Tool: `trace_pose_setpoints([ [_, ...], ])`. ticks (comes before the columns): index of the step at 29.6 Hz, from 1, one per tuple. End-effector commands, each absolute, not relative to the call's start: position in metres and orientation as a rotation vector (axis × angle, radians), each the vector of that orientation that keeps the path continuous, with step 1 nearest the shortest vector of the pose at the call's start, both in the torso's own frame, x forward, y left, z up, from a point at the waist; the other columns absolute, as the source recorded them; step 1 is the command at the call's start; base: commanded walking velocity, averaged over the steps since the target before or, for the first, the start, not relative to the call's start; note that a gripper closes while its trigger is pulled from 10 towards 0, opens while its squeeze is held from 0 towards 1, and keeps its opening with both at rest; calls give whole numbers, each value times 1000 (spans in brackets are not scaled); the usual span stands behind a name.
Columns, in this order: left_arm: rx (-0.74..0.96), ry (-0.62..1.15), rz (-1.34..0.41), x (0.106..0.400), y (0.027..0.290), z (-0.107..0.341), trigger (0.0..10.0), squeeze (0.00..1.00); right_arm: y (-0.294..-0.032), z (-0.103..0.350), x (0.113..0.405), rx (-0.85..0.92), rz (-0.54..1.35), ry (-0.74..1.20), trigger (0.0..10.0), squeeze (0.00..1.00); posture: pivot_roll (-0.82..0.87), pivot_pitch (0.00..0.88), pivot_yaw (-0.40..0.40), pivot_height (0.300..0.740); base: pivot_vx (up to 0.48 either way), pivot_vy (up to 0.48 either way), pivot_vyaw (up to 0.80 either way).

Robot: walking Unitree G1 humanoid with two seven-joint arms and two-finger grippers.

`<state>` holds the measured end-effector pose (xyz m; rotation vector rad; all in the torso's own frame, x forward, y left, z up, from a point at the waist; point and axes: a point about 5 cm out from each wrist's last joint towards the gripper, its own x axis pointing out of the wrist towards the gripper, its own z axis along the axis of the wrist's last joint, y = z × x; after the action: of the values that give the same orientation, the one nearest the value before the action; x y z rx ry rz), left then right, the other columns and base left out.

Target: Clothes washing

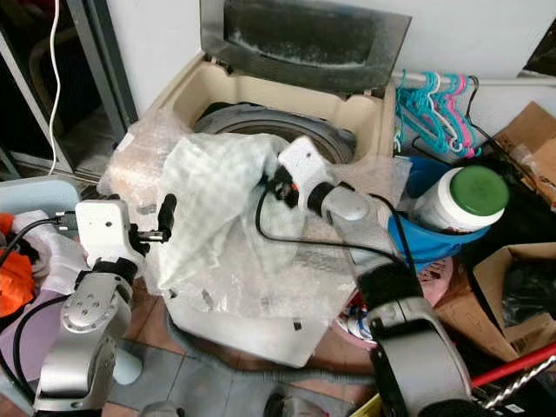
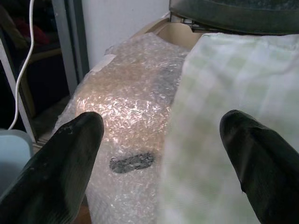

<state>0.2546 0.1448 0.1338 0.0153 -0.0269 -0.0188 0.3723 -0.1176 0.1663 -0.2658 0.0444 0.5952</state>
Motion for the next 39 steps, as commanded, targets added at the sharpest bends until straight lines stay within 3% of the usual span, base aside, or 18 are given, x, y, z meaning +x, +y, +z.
trace_pose_setpoints([
  [1, 19, -31, -29, 255, 142, 135, 10000, 0, -126, 175, 379, -204, 523, 50, 0, 0, 27, 0, -72, 740, 0, 0, 0],
  [8, 16, -30, -30, 257, 140, 135, 10000, 0, -145, 208, 406, 42, 300, 54, 0, 0, 22, 0, -73, 740, 0, 0, 0],
  [9, 17, -30, -29, 257, 140, 135, 10000, 0, -154, 226, 414, 119, 198, 20, 0, 0, 24, 0, -74, 740, 0, 0, 0],
  [14, 18, -31, -23, 258, 141, 135, 10000, 0, -171, 263, 422, 241, 43, -96, 0, 0, 29, 0, -78, 740, 0, 0, 0],
  [19, 31, -20, 23, 257, 144, 133, 10000, 0, -163, 287, 422, 178, 108, -217, 0, 0, 37, 0, -88, 740, 0, 0, 0],
  [20, 30, -19, 24, 257, 144, 132, 10000, 0, -157, 287, 421, 157, 170, -229, 2706, 0, 39, 0, -90, 740, 0, 0, 0],
  [21, 29, -19, 22, 256, 144, 133, 10000, 0, -150, 286, 418, 134, 257, -246, 8471, 0, 40, 0, -91, 740, 0, 0, 0],
  [22, 28, -20, 20, 256, 143, 133, 10000, 0, -145, 284, 415, 119, 340, -260, 10000, 0, 39, 0, -90, 740, 0, 0, 0],
  [23, 27, -21, 19, 256, 143, 133, 10000, 0, -141, 283, 413, 109, 392, -269, 10000, 0, 39, 0, -90, 740, 0, 0, 0],
  [24, 27, -20, 18, 256, 144, 133, 10000, 0, -136, 274, 405, 86, 522, -259, 10000, 416, 38, 0, -90, 740, 0, 0, 0],
  [25, 26, -18, 18, 256, 144, 132, 10000, 0, -136, 269, 400, 75, 583, -253, 10000, 1000, 33, 0, -87, 740, 0, 0, 0],
  [31, 21, -13, -4, 258, 141, 131, 10000, 0, -144, 217, 359, -166, 929, -106, 10000, 1000, 11, 0, -71, 740, 0, 0, 0],
  [39, 20, -15, -31, 260, 138, 132, 10000, 0, -147, 183, 348, -392, 894, -29, 10000, 1000, 14, 0, -61, 740, 0, 0, 0],
])
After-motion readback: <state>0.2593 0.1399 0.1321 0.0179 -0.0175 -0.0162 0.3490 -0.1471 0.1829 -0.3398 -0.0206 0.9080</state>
